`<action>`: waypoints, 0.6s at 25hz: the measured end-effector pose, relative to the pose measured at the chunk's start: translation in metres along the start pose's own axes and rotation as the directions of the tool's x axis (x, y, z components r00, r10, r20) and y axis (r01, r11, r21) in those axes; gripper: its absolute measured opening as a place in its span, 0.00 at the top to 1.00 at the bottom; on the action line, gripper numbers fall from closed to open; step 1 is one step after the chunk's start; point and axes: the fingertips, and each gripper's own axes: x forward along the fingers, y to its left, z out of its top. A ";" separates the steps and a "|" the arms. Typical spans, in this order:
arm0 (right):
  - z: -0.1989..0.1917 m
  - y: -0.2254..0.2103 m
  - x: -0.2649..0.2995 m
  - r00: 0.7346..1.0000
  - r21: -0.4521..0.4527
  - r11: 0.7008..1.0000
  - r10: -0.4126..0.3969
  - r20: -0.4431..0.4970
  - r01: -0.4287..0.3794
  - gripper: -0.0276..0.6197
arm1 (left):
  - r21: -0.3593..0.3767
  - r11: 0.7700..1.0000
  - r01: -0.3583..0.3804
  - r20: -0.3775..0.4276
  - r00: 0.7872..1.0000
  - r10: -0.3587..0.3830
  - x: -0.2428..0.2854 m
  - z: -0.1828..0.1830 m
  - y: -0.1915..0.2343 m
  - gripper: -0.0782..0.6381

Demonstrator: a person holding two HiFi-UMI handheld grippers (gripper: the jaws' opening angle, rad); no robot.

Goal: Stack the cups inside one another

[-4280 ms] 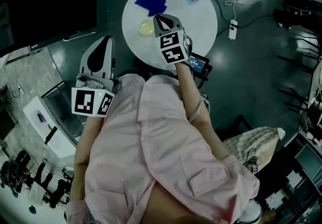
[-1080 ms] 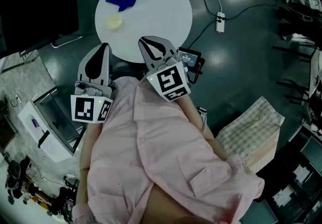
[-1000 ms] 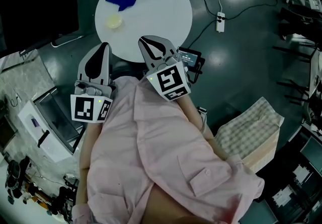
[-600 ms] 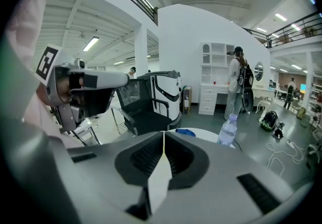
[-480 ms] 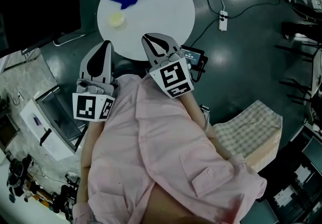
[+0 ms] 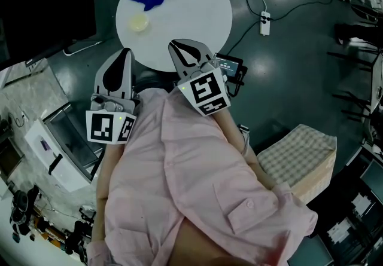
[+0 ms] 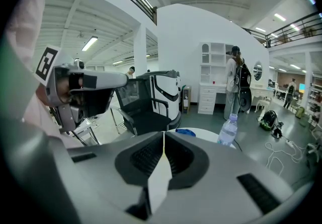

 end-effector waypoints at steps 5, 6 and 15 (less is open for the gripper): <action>-0.001 0.001 0.000 1.000 0.006 1.000 -0.006 -0.003 0.006 0.91 | -0.010 1.000 -0.004 0.001 1.000 0.004 -0.002 -0.001 0.003 0.88; -0.001 0.002 0.000 1.000 0.007 1.000 -0.006 -0.003 0.006 0.91 | -0.014 1.000 -0.005 0.001 1.000 0.005 -0.003 -0.001 0.004 0.88; -0.001 0.001 0.002 1.000 0.012 1.000 -0.011 -0.007 0.011 0.91 | -0.023 1.000 -0.012 0.003 1.000 0.012 -0.004 -0.001 0.008 0.88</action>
